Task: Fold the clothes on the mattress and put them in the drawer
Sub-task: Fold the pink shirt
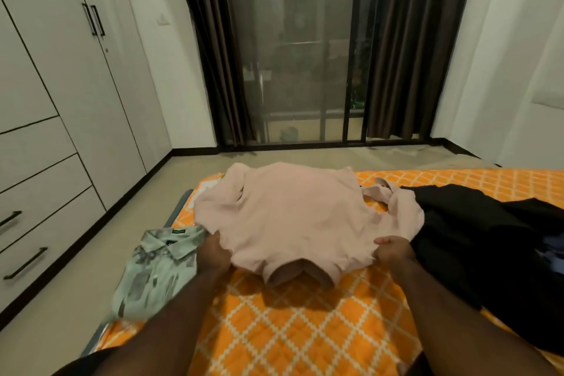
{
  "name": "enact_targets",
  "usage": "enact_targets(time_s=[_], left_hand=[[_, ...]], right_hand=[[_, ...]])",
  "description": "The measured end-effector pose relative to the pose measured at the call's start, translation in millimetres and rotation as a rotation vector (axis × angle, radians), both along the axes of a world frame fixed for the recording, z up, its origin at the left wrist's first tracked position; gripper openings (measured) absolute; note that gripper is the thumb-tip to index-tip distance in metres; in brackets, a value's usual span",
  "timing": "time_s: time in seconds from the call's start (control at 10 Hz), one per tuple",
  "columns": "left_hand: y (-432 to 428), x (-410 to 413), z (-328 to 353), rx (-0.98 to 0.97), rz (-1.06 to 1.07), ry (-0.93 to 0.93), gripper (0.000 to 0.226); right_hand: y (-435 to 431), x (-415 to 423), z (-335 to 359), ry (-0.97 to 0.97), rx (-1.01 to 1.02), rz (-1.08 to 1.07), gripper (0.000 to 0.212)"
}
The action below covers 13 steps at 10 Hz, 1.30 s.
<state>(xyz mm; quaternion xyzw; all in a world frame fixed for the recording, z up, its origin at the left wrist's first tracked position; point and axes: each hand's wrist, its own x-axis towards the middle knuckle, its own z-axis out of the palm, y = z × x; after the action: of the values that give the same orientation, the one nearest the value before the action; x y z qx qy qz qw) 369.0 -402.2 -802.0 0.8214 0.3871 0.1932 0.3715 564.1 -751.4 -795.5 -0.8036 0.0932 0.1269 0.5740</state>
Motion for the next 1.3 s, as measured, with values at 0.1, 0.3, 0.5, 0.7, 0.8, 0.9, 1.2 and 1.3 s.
enact_targets(time_s=[0.1,0.3,0.5,0.7,0.8,0.9,1.2,1.3], left_hand=[[-6,-7,-1,-0.015,0.031,-0.013,0.055],[-13,-16,-10,0.201,-0.012,0.321,0.036],[-55,25,22,0.466,-0.239,0.408,0.039],[-144,91,35,0.351,-0.802,0.288,0.051],[-183,116,26,0.393,-0.920,0.348,0.075],[-203,129,11,0.403,-0.948,0.486,0.082],[-205,145,-5,0.355,-1.117,0.652,0.040],[-196,151,0,0.206,-1.127,0.674,0.043]], right_hand=[[1,-20,12,-0.002,-0.239,0.104,0.038],[0,-34,33,0.110,-0.411,-0.040,0.055],[-11,-25,16,0.353,0.205,-0.107,0.048],[-11,-13,14,0.380,0.371,-0.231,0.039],[-7,-12,18,0.405,0.395,-0.190,0.037],[-5,-4,20,0.390,0.415,-0.194,0.047],[-2,17,2,0.329,0.472,-0.219,0.014],[1,20,0,0.280,0.403,-0.248,0.015]])
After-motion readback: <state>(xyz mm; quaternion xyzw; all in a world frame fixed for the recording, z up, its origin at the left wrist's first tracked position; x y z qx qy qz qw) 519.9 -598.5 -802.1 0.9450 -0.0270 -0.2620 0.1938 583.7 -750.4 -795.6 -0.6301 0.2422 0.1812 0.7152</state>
